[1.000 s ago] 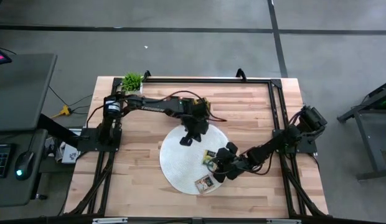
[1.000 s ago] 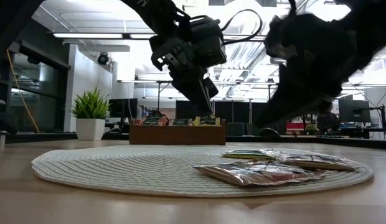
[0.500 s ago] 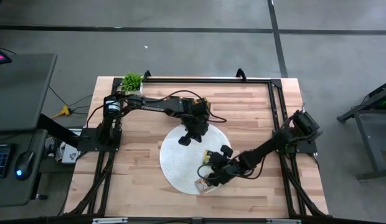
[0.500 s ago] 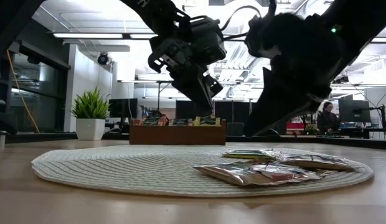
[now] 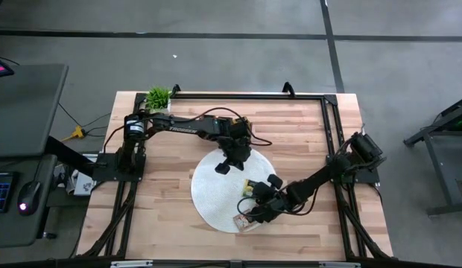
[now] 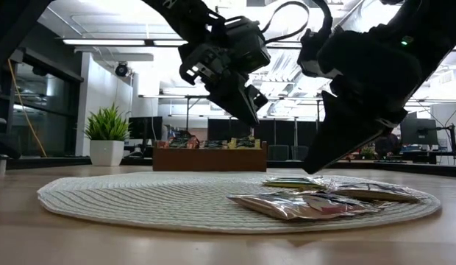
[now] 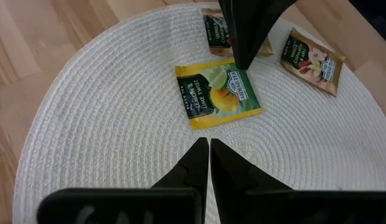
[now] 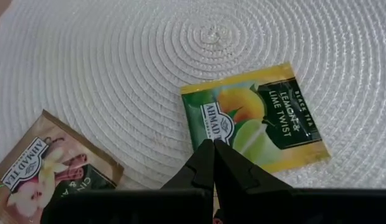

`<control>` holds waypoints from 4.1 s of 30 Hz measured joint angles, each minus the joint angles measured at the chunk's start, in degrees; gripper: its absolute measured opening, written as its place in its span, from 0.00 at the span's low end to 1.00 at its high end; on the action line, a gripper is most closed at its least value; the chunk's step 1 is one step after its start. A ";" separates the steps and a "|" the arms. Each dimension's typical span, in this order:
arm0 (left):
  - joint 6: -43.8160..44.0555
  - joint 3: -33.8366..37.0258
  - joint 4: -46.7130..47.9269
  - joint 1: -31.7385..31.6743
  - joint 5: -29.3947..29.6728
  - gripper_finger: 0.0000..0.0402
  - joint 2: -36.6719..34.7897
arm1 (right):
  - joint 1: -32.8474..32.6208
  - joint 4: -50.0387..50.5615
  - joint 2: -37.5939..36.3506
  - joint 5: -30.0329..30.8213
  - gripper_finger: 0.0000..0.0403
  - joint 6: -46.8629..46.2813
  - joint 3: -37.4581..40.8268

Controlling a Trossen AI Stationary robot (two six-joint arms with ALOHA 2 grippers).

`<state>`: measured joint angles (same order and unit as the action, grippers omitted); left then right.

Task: Pick & Place Tea
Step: Put the yellow tea bag into the right section of the wooden organizer

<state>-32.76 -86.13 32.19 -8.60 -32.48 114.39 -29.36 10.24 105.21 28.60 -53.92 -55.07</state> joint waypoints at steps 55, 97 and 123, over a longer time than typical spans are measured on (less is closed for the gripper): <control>29.31 -0.09 -7.42 -0.02 -10.23 0.55 8.75 | -0.01 -2.22 -0.07 -3.50 0.00 -2.49 3.13; 49.82 -0.15 -11.90 1.65 -12.12 0.55 11.41 | 0.78 -2.93 0.00 -1.89 0.00 0.41 3.15; 49.42 -0.15 -12.53 2.25 -13.72 0.15 11.41 | 2.45 -5.17 0.00 -2.14 0.00 3.03 3.15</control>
<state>16.67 -86.28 19.66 -6.35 -46.20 125.80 -26.92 5.08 105.21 26.46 -50.89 -51.92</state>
